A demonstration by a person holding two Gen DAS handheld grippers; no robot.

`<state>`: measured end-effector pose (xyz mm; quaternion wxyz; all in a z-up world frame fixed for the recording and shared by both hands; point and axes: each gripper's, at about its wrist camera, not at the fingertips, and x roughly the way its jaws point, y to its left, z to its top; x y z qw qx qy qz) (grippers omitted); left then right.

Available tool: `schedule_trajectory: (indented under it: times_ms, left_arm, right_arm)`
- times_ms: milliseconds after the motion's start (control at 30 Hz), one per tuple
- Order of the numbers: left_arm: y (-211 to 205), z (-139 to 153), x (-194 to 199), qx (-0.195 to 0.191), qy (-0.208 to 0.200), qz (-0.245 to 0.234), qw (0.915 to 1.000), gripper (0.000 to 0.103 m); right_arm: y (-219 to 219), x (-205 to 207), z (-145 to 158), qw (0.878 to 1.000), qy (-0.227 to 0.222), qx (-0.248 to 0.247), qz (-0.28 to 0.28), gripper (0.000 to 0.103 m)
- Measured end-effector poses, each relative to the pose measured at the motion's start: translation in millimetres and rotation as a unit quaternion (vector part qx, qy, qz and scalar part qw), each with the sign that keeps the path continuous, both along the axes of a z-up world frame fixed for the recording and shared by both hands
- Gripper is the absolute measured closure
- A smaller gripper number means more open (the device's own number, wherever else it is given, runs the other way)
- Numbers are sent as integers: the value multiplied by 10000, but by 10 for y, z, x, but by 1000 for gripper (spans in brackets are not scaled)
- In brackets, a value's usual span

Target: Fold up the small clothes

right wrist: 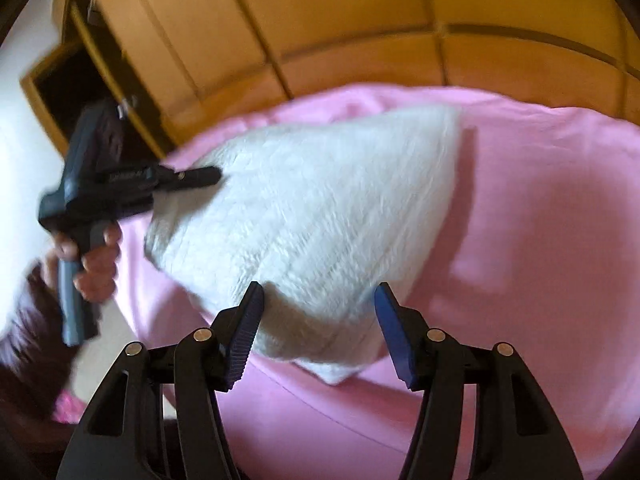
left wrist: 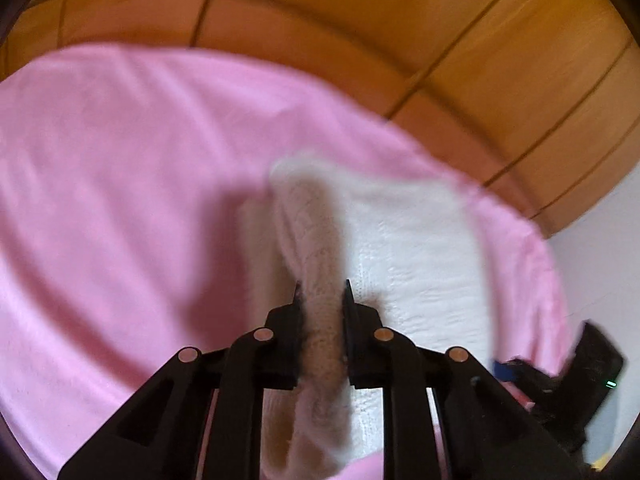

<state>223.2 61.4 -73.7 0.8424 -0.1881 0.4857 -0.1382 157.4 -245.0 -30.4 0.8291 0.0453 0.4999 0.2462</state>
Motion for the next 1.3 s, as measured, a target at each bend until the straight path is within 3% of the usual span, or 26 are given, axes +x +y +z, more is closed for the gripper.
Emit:
schedule_trajectory:
  times_ms: [67,167,200,233,400,533,700,900,1300]
  left_arm:
    - [-50,-240,-35,160,142,65,9998,87]
    - [-118,-182,-112,344,-90,157,9992,82]
    - [-136,-125,-125,502,-132,276,9983,73]
    - [-139,-80,-153,634,-174,347,9972,71]
    - [-226,156,-277,1263,-640,510,9886,70]
    - [-236,309,-393,1619,-904,614,9807,65]
    - [-399,345,-382,1799,-1076,491,9766,63]
    - [-464,333,-442,1804,-1089,384,9768,61]
    - [-405,194,-401,1837,-948,411,9775,57]
  right_arm:
    - [77,-13,-186,9997,172,-173,26,45]
    - [36,-59,-235,9997,131,-203,-16,42]
    - [-11,-55,-205,9998,177,-134,-22,42]
    - [-36,-46,-178,9998,172,-107,-7,41]
    - [-227,-121,65,9999,9,90,130,39]
    - [-363,12,321,9991,-323,227,-179,39]
    - [-285,427,515,9969,-652,126,-418,39]
    - [27,846,448,9967,-681,-184,-398,39]
    - [242,1063,359,9969,-618,-369,-324,39]
